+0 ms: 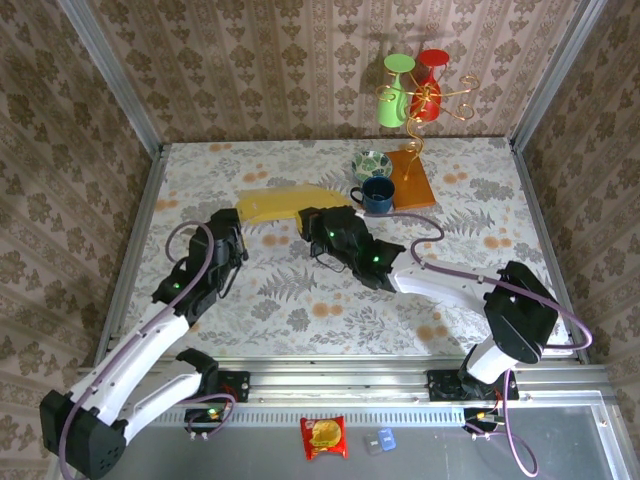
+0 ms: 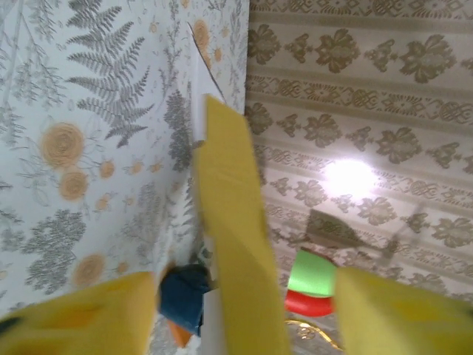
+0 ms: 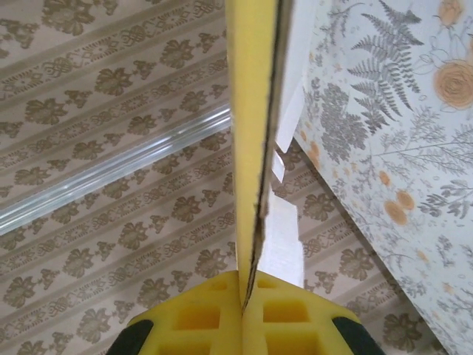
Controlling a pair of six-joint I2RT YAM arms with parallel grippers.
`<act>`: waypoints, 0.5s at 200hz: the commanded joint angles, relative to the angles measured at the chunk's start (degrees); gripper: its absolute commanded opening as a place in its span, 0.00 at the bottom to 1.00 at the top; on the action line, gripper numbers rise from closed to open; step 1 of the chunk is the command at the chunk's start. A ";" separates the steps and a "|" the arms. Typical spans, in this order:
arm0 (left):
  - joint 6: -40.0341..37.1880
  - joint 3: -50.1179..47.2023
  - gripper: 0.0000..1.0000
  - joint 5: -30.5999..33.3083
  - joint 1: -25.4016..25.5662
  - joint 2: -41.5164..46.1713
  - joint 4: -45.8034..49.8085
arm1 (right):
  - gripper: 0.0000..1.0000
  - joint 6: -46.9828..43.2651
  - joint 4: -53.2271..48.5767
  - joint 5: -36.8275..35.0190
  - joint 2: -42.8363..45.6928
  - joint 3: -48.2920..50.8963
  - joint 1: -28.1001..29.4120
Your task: Fold the paper box
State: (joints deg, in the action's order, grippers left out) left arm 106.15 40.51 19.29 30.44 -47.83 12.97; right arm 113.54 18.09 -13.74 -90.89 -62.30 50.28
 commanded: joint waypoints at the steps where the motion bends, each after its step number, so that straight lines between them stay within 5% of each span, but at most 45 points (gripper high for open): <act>1: -11.16 8.24 0.81 -2.40 -2.33 3.45 15.12 | 0.00 -1.95 -5.68 -1.84 2.34 -4.97 -0.44; 43: -28.93 23.46 0.83 -1.40 -9.77 4.67 40.56 | 0.00 0.94 -31.60 -3.12 8.01 -17.28 0.67; 75: -39.51 32.21 0.82 -0.77 -13.97 2.54 45.73 | 0.00 2.12 -50.79 -4.53 10.74 -26.61 1.82; 100: -46.46 38.91 0.75 -6.02 -16.69 -3.05 46.01 | 0.00 3.17 -64.87 -3.83 12.35 -35.65 1.97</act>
State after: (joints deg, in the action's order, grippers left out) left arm 71.72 74.13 17.58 15.81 -46.22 54.08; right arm 114.87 -26.65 -14.83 -79.96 -91.09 51.88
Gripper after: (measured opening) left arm 0.778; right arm 0.061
